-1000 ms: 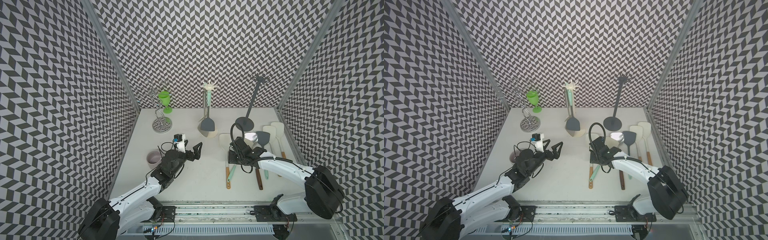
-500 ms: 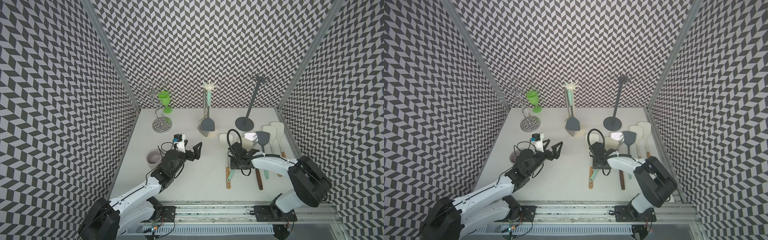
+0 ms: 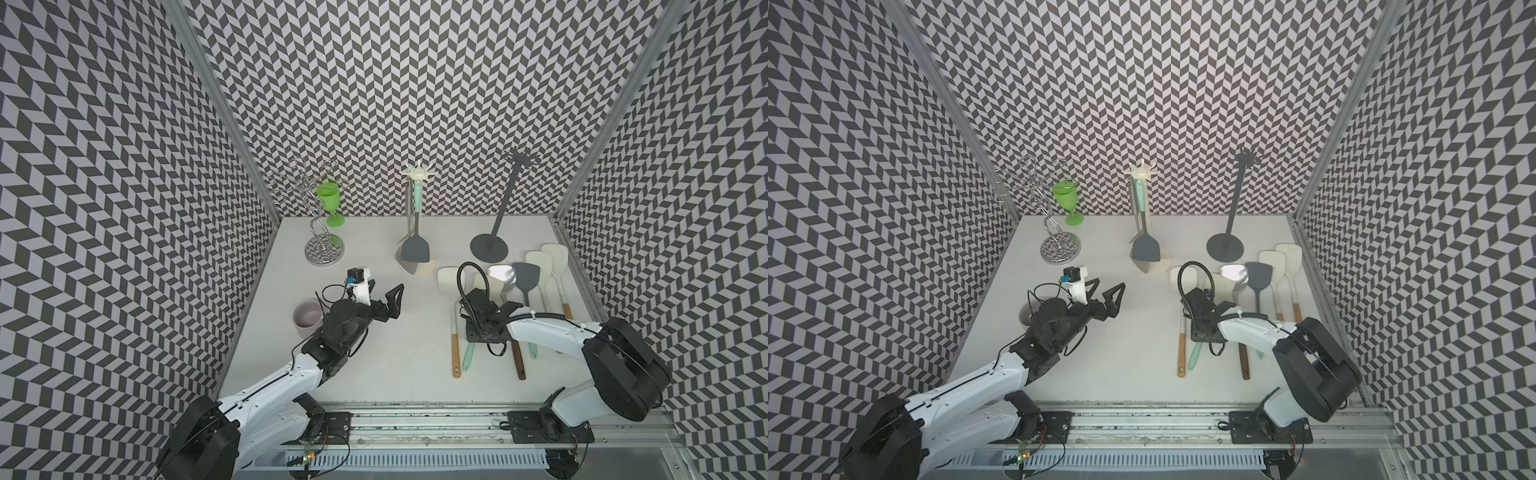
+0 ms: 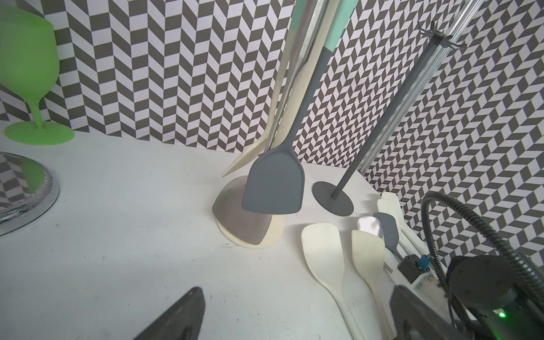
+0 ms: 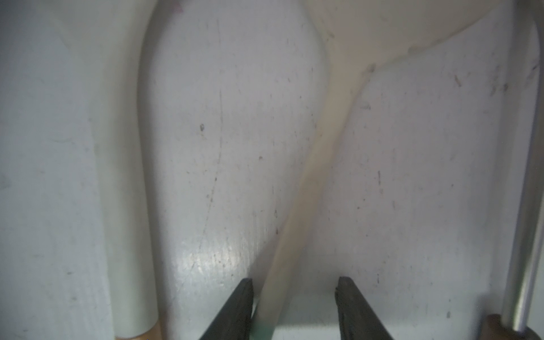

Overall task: Take the spatula off the kitchen utensil rack
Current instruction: Adjust the spatula at the center of the board.

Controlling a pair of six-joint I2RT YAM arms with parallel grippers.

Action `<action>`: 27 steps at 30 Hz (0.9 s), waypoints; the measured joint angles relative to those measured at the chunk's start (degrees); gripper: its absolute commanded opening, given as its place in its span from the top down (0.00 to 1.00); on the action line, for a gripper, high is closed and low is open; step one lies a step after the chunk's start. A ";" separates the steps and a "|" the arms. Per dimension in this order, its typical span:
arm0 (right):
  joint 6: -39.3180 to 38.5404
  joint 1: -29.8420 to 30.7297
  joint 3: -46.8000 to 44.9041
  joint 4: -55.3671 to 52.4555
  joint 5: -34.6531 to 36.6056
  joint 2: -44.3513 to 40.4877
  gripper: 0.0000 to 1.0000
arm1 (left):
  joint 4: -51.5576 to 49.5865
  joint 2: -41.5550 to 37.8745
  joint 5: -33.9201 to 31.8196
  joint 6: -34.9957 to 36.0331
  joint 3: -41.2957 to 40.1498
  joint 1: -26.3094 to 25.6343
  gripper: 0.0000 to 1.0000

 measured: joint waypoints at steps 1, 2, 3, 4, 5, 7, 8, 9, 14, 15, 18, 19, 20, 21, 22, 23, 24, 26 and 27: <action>-0.02 -0.04 0.00 -0.02 0.09 0.00 0.59 | 0.00 0.00 0.00 0.00 0.00 0.00 0.00; 0.13 -0.24 0.00 -0.04 0.11 0.00 0.60 | 0.00 0.00 0.00 0.00 0.00 0.00 0.00; 0.07 -0.52 0.00 -0.07 0.20 0.00 0.62 | 0.00 0.00 0.00 0.00 0.00 0.00 0.00; -0.09 -0.85 0.02 -0.02 0.24 0.00 0.62 | 0.00 0.00 0.00 0.00 0.00 0.00 0.00; -0.24 -1.20 0.04 -0.02 0.26 0.00 0.63 | 0.00 0.00 0.00 0.00 0.00 0.00 0.00; -1.16 -1.88 0.20 0.02 0.24 0.13 0.66 | 0.00 0.00 0.00 0.00 0.00 0.00 0.00; -1.92 -2.19 0.59 -0.02 0.22 0.52 0.68 | 0.00 0.00 0.02 0.00 0.00 0.00 0.00; -2.60 -2.40 1.20 0.02 0.26 1.16 0.70 | 0.00 0.00 0.02 0.00 0.00 0.00 0.00; -4.72 -2.67 4.24 0.17 0.85 4.37 0.79 | 0.00 -0.02 -0.02 0.00 0.00 0.00 0.00; -4.94 -2.67 4.42 0.20 0.98 4.57 0.83 | 0.00 -0.04 -0.02 0.00 0.00 0.00 0.00; -4.72 -2.67 4.42 0.33 1.31 4.61 0.88 | 0.00 -0.13 -0.04 0.00 0.00 0.00 0.00; -4.70 -2.69 4.42 0.37 1.33 4.61 0.90 | 0.00 -0.13 -0.04 0.00 0.00 0.00 0.00; -4.59 -2.69 4.42 0.39 1.36 4.63 0.91 | 0.00 -0.15 -0.04 0.00 0.00 0.00 0.00; -4.61 -2.69 4.42 0.39 1.38 4.63 0.94 | 0.00 -0.15 -0.04 0.00 0.00 0.00 0.00; -4.63 -2.69 4.42 0.39 1.38 4.63 0.95 | 0.00 -0.17 -0.04 0.00 0.00 0.00 0.00; -4.66 -2.69 4.42 0.37 1.38 4.66 0.95 | 0.00 -0.17 -0.04 0.00 0.00 0.00 0.00; -4.66 -2.69 4.46 0.33 1.36 4.66 0.94 | 0.00 -0.17 -0.04 0.00 0.00 0.00 0.00; -4.63 -2.62 4.46 0.28 1.38 4.66 0.93 | 0.00 -0.17 -0.04 0.00 0.00 0.00 0.00; -4.57 -2.62 4.46 0.28 1.38 4.66 0.92 | 0.00 -0.20 -0.04 0.00 0.00 0.00 0.00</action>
